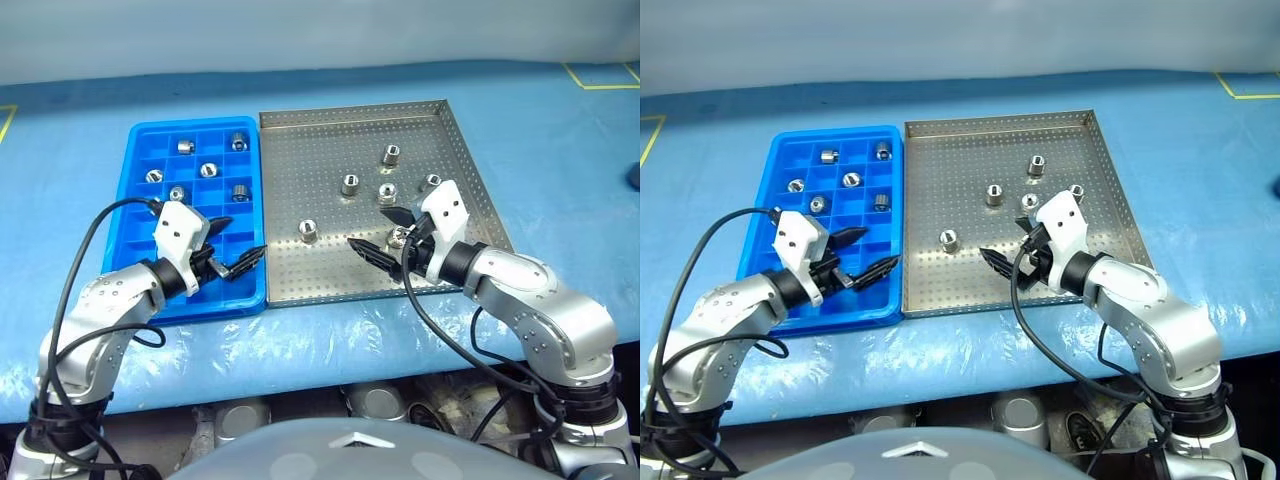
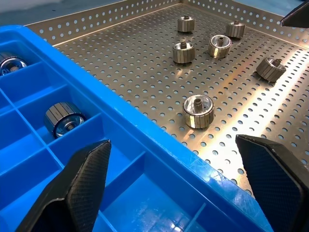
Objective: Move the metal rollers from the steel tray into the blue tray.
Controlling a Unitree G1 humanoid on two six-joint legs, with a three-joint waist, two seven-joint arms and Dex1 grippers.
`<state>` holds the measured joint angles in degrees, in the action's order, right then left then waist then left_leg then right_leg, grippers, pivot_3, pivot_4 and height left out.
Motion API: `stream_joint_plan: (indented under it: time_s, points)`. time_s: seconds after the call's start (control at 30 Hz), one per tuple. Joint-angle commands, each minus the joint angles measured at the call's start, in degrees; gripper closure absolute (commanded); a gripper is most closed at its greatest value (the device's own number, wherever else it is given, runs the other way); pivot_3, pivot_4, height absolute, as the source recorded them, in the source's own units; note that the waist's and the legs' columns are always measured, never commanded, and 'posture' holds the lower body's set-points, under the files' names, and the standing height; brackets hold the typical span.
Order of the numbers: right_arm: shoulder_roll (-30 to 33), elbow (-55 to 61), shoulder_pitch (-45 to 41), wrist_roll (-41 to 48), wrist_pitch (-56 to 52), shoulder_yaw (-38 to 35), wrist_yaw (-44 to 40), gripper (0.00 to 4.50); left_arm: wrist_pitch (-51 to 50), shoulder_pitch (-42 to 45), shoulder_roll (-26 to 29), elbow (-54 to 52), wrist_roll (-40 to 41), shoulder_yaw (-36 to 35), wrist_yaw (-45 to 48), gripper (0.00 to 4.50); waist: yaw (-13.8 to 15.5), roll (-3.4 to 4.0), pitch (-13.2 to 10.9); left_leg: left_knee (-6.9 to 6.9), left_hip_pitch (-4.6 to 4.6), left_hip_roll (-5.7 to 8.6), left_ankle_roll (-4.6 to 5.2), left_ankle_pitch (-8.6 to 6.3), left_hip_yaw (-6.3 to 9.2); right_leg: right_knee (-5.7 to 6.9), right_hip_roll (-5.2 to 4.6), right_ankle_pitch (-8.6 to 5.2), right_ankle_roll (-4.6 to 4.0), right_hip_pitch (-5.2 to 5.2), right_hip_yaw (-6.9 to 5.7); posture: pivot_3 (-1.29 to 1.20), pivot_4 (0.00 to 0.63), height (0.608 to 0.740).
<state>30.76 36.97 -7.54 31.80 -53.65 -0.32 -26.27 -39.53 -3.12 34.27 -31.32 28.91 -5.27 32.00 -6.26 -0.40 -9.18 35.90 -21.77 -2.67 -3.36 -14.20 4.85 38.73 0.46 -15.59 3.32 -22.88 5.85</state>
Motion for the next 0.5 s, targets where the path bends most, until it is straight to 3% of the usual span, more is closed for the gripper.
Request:
stream_joint_plan:
  time_s: [0.03,0.5]
  points:
    - [0.73,0.53,-0.45,-1.43,1.84,0.44,0.17,0.01,0.31,-0.29,0.56,-2.59,0.18,-1.69,-0.43,0.00,0.16,0.00,0.00,0.00,0.00,0.00,0.00,0.00,0.00,0.00,0.00,0.00,0.00,0.00,0.00,-0.07,0.150,0.740]
    - [0.63,0.52,0.95,-4.32,2.96,0.67,0.54,0.01,0.32,-0.66,0.71,-2.36,0.47,-1.87,-0.42,0.00,0.31,0.00,0.00,0.00,0.00,0.00,0.00,0.00,0.00,0.00,0.00,0.00,0.00,0.00,0.00,-0.09,0.150,0.740]
